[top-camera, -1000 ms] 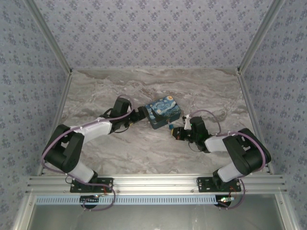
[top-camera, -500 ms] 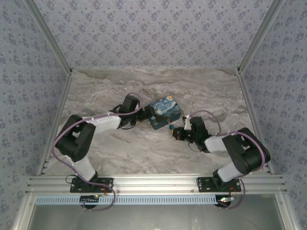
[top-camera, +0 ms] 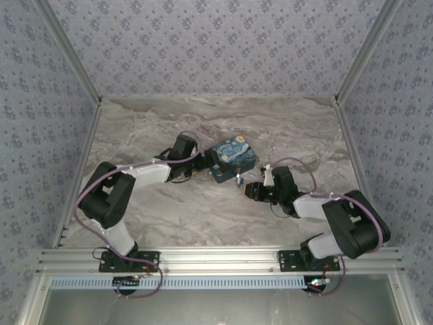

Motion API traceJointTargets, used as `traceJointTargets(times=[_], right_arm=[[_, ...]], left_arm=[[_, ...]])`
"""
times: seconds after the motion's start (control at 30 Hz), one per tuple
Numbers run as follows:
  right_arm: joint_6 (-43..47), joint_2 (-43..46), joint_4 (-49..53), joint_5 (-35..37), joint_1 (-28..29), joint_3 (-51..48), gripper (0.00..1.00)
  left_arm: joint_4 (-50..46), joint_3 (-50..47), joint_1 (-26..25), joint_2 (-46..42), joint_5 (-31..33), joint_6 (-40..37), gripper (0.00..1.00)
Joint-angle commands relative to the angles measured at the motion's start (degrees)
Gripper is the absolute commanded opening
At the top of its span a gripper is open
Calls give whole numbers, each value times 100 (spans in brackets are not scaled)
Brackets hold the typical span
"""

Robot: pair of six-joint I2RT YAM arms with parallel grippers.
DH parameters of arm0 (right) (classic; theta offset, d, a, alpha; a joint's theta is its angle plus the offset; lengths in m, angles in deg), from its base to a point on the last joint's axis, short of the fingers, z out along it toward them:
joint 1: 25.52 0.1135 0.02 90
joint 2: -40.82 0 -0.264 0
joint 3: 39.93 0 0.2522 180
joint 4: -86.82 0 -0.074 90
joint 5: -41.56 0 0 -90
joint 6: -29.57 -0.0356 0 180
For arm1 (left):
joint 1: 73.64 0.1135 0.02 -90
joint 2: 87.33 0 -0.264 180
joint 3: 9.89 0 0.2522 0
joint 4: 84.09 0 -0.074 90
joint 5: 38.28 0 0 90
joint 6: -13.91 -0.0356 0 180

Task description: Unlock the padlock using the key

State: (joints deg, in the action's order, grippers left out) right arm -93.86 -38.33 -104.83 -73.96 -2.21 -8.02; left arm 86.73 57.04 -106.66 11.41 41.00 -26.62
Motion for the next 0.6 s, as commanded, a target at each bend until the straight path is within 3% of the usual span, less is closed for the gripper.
traceJointTargets(times=[0.0,0.2,0.57], right_arm=[[340,419,396,-340,-231,-39,40],[348,755,-135,-899,-598,-50,60],[346,-344,-1009,-1438,-675,584,81]], left_arm=[[-319,-197,-8,-37,176,-91,99],[-293,-289,-79,-92,190,-52,99],[-247,-408,-150,-82,237,20,100]])
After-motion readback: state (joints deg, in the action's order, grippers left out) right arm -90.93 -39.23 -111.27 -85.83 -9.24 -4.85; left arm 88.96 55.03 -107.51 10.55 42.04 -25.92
